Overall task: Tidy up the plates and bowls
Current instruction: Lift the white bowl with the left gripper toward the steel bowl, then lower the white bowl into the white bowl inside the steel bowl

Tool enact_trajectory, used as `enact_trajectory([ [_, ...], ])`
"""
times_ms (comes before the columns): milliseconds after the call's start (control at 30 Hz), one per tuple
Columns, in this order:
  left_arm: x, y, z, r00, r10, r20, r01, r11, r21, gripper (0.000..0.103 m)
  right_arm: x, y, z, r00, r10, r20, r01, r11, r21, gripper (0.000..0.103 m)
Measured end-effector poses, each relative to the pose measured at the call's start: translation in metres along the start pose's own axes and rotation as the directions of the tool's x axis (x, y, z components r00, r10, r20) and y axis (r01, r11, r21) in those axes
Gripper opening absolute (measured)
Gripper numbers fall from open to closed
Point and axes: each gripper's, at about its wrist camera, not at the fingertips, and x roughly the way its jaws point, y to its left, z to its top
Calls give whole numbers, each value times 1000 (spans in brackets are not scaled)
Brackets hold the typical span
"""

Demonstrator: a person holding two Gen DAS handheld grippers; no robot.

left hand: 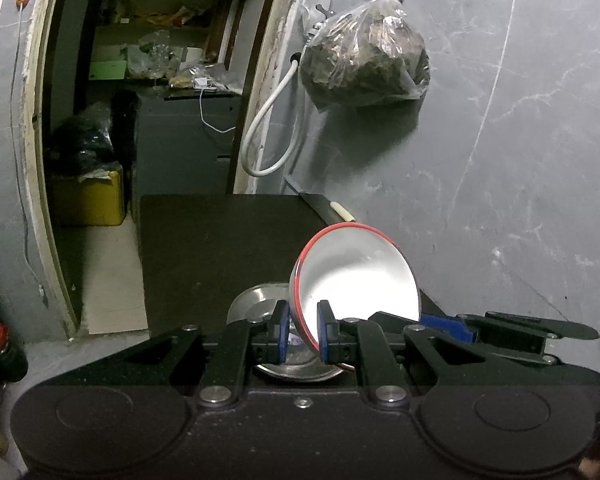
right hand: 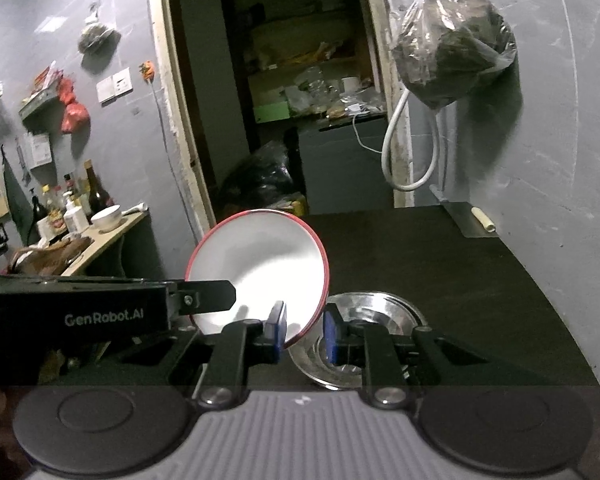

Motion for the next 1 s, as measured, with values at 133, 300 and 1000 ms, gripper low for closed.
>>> enact_trajectory([
  [133,2,0,-9,1000,0,-27,0,1000,8,15,1,2,-6,999,4,-31,-4,1000,-8,22],
  [300,8,2,-22,996,14,-86,-13,1000,8,15,6,1,-13,996,10,-87,-10,1000,3,22],
  [1000,40,6,-54,959,20,-282,-20,1000,3,18,28,-15,-43,945,28,-327,-1,997,81,24],
])
